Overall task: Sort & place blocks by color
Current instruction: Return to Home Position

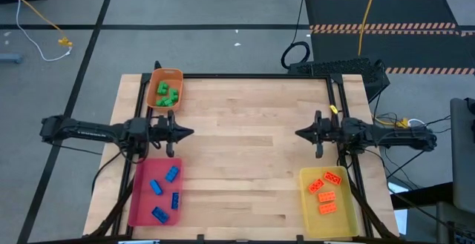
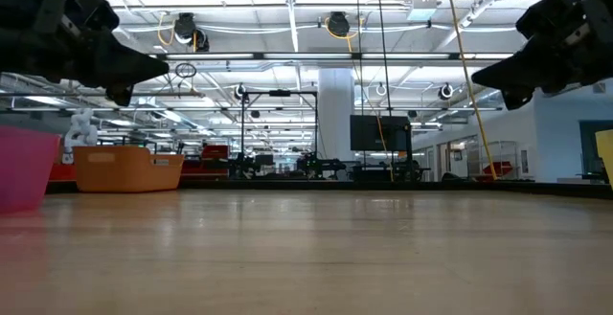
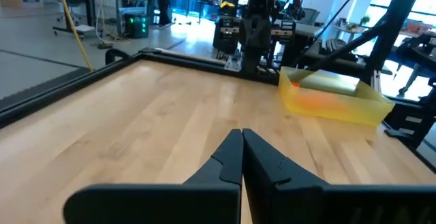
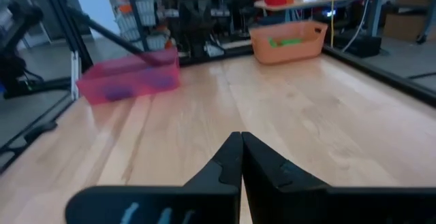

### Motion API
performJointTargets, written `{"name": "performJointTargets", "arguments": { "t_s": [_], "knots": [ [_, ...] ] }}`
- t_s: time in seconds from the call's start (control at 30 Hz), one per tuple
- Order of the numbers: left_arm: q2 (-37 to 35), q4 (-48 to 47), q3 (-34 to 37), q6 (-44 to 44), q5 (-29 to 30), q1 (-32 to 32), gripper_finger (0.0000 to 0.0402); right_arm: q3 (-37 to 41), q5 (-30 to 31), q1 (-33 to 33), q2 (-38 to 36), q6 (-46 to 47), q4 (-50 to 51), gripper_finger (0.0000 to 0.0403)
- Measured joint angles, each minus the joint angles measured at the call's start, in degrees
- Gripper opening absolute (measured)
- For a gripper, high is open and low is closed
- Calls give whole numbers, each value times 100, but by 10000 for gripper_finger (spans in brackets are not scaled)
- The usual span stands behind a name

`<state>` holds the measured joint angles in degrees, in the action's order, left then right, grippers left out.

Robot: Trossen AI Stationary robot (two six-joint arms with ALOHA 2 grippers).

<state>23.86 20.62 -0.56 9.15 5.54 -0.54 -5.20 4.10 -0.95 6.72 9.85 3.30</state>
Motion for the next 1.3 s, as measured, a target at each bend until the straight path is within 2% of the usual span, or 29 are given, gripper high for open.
{"name": "performJointTargets", "arguments": {
  "t_s": [0.3,0.7,0.9,1.3],
  "knots": [
    [-530,-486,0,-56,0,2,1,-21,-25,0,-653,0,387,0],
    [-1096,-1028,-2,23,2,0,2,0,-286,2,-664,-68,519,0],
    [-1096,-938,-2,76,2,2,2,428,-253,2,-662,-213,-413,0],
    [-1089,-810,-2,-24,0,2,2,429,-445,9,-656,-345,-497,0]
  ]
}}
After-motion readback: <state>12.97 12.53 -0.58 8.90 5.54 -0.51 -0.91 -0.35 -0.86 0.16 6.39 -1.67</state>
